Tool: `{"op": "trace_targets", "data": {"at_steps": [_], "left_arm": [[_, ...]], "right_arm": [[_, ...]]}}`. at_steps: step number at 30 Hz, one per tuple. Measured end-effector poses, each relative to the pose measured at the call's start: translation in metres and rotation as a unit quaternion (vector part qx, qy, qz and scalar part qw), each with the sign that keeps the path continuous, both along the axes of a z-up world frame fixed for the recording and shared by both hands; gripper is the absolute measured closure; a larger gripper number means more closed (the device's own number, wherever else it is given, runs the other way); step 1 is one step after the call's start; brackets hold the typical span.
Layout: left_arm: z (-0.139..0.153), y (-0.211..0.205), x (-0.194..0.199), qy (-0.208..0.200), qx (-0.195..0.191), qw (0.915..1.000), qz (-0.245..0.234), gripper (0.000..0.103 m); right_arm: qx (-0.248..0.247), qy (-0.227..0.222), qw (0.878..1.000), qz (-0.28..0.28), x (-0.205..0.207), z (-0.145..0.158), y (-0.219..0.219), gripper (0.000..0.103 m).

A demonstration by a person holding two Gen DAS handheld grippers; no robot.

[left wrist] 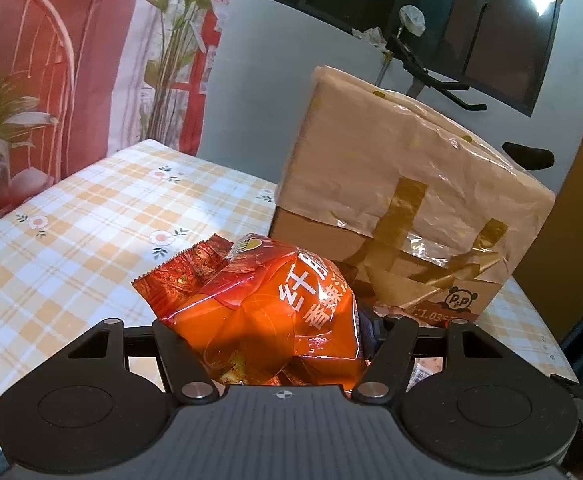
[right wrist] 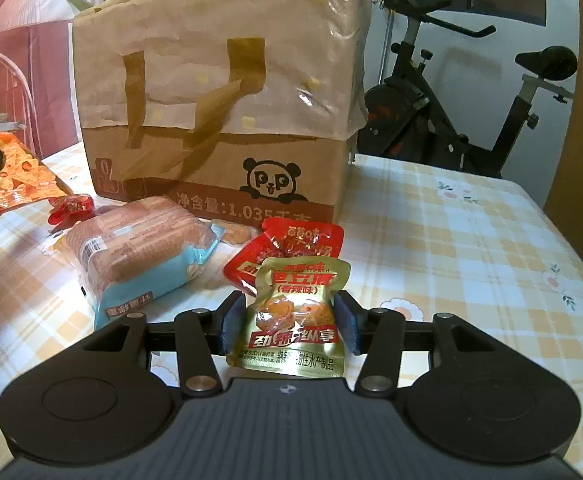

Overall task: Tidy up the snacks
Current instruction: 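Lift both held snacks and carry them over the cardboard box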

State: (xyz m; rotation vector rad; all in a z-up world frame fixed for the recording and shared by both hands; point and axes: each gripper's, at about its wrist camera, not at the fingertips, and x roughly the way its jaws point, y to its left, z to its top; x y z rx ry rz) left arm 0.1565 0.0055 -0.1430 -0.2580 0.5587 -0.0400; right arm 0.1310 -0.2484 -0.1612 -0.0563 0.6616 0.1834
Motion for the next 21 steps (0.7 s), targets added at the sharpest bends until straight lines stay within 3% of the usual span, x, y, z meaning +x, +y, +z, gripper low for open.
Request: {"op": "trace_targets", "data": {"at_steps": [6,11,15,21], "left_arm": [[0.011,0.004,-0.004,-0.023,0.01,0.9997,0.001,0.035],[0.038,0.005,-0.003,-0.064,0.031,0.9974,-0.011,0.035],[0.07,0.001,0.004,-0.103,0.044,0.9928,-0.043,0.035],[0.125,-0.021,0.032,-0.166,0.055,0.9807,-0.086,0.035]], "right_arm": [[-0.005,-0.012,1.0,-0.006,-0.003,0.002,0.0,0.051],[0.008,-0.047,0.999,-0.025,-0.015,0.018,-0.008,0.051],[0.047,-0.078,0.995,-0.033,-0.017,0.052,-0.019,0.051],[0.075,-0.176,0.981,-0.006,0.0,0.131,-0.019,0.051]]}}
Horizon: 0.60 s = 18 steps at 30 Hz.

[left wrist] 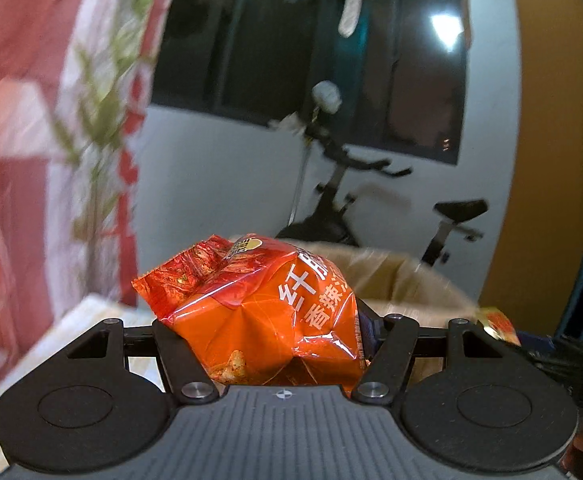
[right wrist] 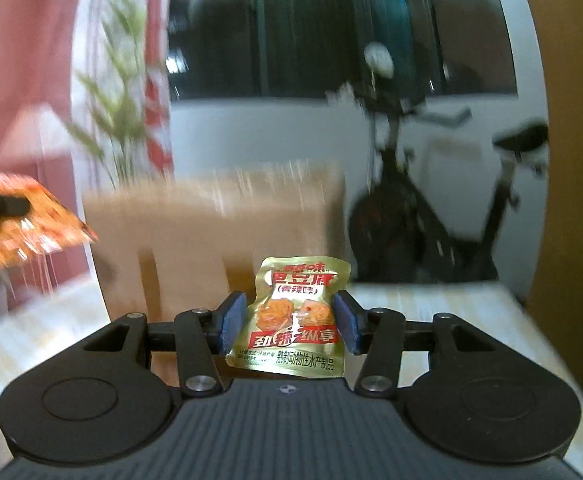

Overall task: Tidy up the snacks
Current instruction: 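Lift both held snacks and carry them over the cardboard box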

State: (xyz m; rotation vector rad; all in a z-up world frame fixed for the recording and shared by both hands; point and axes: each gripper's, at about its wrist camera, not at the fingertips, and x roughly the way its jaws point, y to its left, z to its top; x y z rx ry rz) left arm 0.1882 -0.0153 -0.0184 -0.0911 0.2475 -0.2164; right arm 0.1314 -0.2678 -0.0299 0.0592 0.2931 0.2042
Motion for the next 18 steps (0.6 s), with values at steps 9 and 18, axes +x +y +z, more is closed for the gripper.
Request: {"op": "trace_targets", "data": {"at_steps": [9,18], "left_arm": [[0.031,-0.067,0.102,-0.008,0.043,0.999,-0.012,0.035],[0.001,-0.105,0.157,0.027,0.117,0.9927,-0.007,0.028]], "right_arm": [[-0.032,-0.04,0.998,0.027,0.094,0.053,0.024,0.051],[-0.018,0.016,1.0,0.011,0.152,0.021,0.027,0.046]]}}
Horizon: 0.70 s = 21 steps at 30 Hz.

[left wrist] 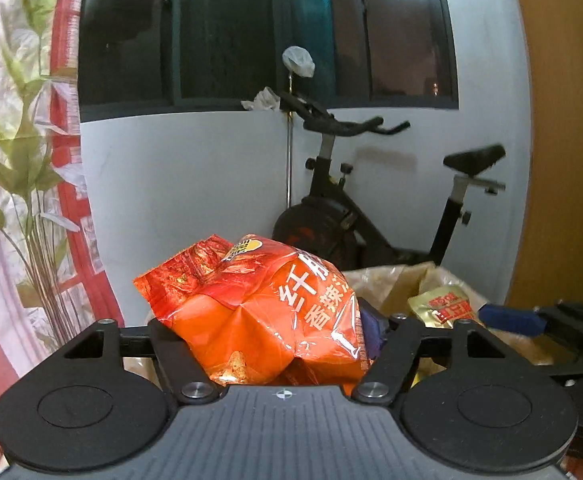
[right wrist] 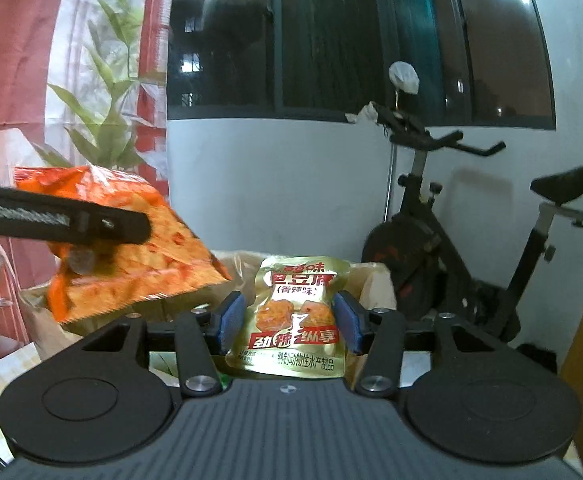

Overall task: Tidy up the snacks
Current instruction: 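Lift both held snacks and carry them over the cardboard box, then open both tools to drop the snacks into the box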

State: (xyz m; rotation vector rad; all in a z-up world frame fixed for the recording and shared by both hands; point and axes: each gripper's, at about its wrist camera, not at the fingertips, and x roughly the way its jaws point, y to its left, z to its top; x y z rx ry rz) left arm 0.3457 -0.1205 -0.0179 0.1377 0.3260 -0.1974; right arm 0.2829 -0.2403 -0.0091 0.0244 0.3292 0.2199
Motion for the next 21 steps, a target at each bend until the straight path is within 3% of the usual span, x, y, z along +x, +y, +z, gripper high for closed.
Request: {"op": "trace_targets", "data": {"at_steps": [4,11,21], "left_arm": [[-0.012,0.001,0.0,0.009,0.012,0.9999,0.001,0.018],[-0.006,0.03,-0.016,0.017,-0.025,0.9995,0.006,0.018],[-0.013,0.085,-0.082,0.031,-0.075,0.9967,0.011,0.018]], "right_arm": [[0.002,0.006,1.0,0.009,-0.007,-0.003,-0.005,0.039],[0.031,0.009,0.999,-0.016,-0.03,-0.001,-0.019,0.037],[0.081,-0.009,0.996,-0.048,-0.107,-0.004,-0.023,0.035]]}}
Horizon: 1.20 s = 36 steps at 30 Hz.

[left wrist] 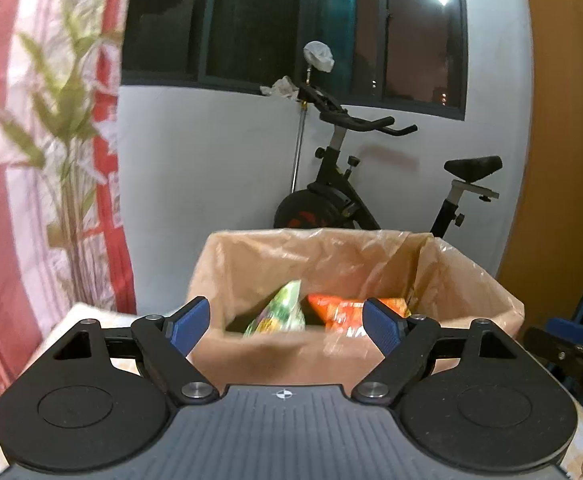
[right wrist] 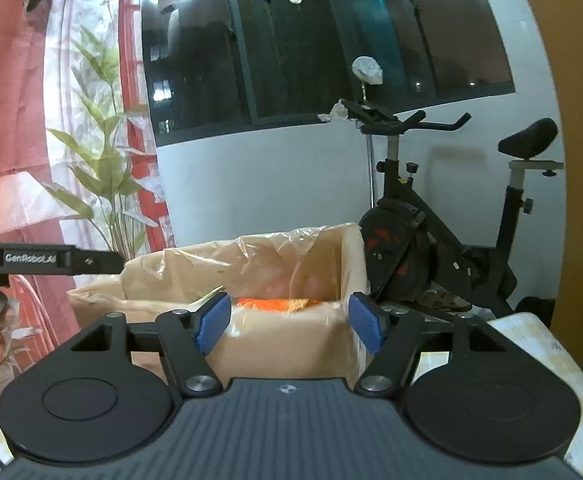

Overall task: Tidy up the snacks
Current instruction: 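Open both tools to drop the snacks into the box, then move both tools back down to the snack pile, then grasp the wrapped bread loaf with the right tool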

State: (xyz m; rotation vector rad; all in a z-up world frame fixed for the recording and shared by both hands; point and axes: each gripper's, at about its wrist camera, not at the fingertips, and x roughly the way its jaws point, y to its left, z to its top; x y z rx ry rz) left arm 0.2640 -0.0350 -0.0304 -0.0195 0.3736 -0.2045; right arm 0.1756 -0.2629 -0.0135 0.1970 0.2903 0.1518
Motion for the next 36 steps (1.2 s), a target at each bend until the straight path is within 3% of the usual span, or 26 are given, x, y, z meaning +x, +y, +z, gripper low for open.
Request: {"op": "trace_targets", "data": {"at_steps": [5,12,15,20,23,27,29,36], "left_arm": [[-0.018,0.027,-0.027,0.01,-0.004,0.9998,0.019,0.018],[-0.055,0.053,-0.052,0.037,-0.017,0.9978,0.052,0.018],[-0.071,0.059,-0.061,0.039,-0.01,0.9968,0.068,0.018],[-0.094,0.07,-0.069,0.054,-0.029,0.9941,0.089,0.018],[-0.106,0.075,-0.071,0.071,-0.044,0.9919,0.096,0.018],[-0.116,0.076,-0.076,0.08,-0.049,0.9907,0.098,0.018],[-0.118,0.077,-0.079,0.08,-0.05,0.9906,0.099,0.018],[-0.127,0.071,-0.084,0.088,-0.049,0.99,0.1,0.018]], "right_arm": [[0.014,0.019,1.0,-0.016,-0.028,-0.015,0.005,0.034],[0.008,0.114,0.993,0.021,-0.033,-0.061,0.041,0.034],[0.009,0.153,0.987,0.046,-0.028,-0.077,0.058,0.02],[-0.003,0.215,0.974,0.074,-0.014,-0.098,0.08,0.015],[0.012,0.235,0.97,0.065,-0.007,-0.107,0.085,0.007],[0.01,0.261,0.964,0.046,0.007,-0.112,0.09,0.006],[0.003,0.272,0.962,0.032,0.015,-0.115,0.093,0.0],[-0.046,0.29,0.956,-0.009,0.038,-0.123,0.114,0.0]]}}
